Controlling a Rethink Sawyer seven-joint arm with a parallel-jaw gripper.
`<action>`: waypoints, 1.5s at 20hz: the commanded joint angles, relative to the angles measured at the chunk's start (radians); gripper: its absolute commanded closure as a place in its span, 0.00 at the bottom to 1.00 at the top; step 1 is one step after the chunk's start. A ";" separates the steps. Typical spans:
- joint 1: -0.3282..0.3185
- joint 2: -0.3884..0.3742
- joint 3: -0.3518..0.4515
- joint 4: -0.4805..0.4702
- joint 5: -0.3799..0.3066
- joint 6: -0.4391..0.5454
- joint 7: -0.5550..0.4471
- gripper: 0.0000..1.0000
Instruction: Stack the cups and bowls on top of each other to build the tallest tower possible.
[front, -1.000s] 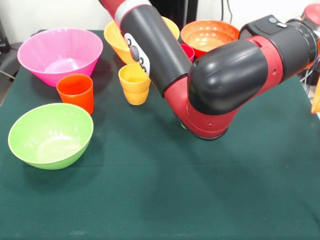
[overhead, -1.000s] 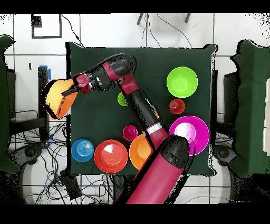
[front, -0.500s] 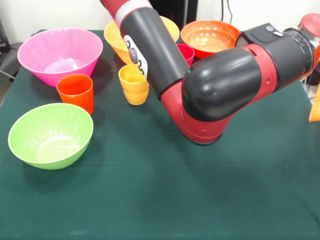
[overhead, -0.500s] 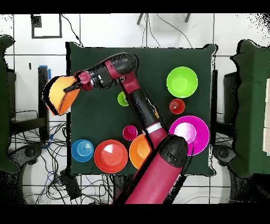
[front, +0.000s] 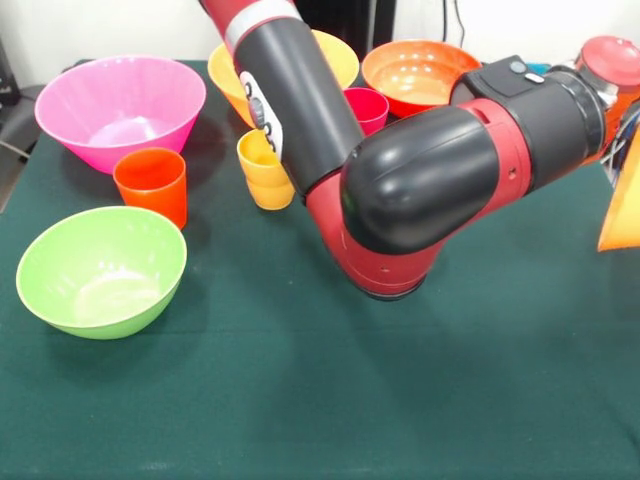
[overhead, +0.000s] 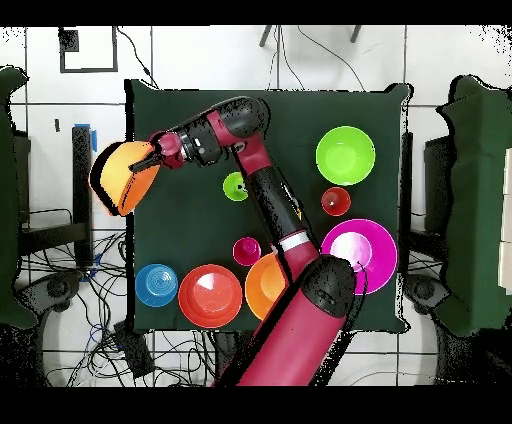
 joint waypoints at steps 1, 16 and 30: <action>0.037 0.002 -0.084 -0.150 0.004 0.142 -0.337 1.00; 0.049 0.023 -0.060 -0.200 0.030 0.235 -0.344 1.00; 0.060 0.043 -0.090 -0.261 -0.055 0.205 -0.464 1.00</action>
